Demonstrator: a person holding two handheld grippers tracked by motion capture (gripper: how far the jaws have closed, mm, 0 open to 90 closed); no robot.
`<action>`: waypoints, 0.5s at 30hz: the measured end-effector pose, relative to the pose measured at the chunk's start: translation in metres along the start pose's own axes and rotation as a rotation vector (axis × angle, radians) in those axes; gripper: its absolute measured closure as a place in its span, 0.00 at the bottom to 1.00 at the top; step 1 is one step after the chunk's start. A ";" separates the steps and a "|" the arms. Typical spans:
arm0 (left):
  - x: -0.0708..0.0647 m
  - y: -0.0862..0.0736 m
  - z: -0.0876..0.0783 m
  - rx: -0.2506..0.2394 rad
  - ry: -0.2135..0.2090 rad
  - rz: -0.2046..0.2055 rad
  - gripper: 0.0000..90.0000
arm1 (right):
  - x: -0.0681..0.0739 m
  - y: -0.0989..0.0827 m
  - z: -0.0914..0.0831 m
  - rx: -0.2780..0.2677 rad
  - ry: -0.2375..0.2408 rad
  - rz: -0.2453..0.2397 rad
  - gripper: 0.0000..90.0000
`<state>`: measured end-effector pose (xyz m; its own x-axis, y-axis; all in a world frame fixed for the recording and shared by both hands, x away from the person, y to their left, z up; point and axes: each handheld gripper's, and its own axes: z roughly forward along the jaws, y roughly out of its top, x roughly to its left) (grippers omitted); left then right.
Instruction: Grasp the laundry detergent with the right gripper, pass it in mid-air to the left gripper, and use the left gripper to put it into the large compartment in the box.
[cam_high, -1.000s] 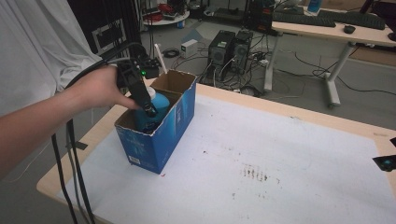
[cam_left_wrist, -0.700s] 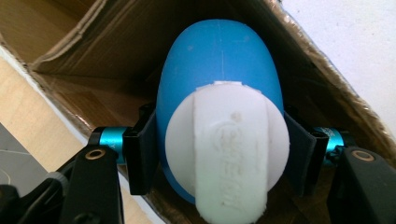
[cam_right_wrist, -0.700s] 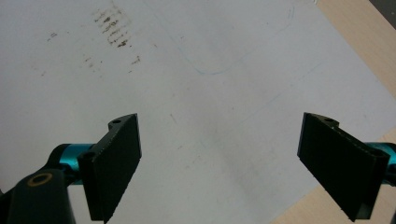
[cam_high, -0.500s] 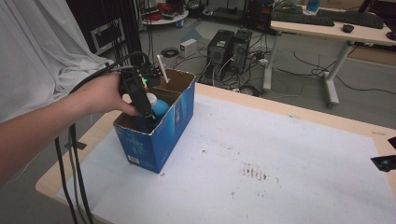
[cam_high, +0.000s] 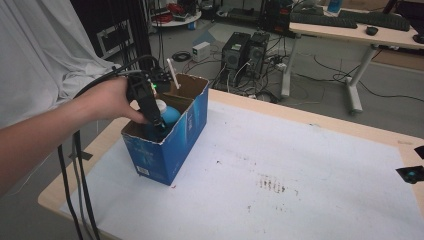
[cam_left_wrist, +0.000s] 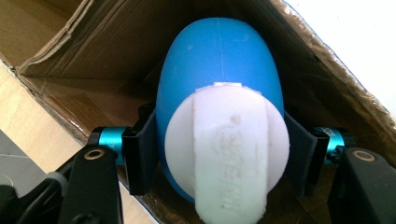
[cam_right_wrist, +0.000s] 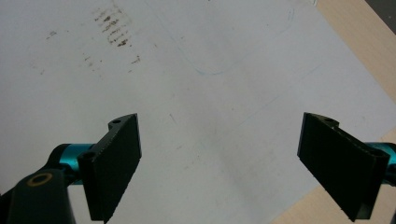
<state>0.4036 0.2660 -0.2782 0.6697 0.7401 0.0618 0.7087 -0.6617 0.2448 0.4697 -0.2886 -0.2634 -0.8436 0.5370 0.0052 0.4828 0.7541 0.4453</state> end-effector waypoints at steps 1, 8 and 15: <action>0.000 0.000 0.000 0.000 -0.001 0.002 0.42 | 0.000 0.000 0.000 -0.001 0.002 -0.004 0.15; 0.000 0.001 0.000 0.004 0.004 0.008 0.42 | 0.000 0.000 0.000 -0.004 0.001 -0.008 0.15; 0.002 0.001 -0.004 0.000 0.017 0.010 0.41 | 0.000 0.000 0.000 -0.004 0.002 -0.009 0.15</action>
<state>0.4046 0.2674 -0.2736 0.6730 0.7352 0.0803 0.7020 -0.6692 0.2437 0.4701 -0.2885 -0.2637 -0.8485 0.5292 0.0032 0.4740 0.7573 0.4492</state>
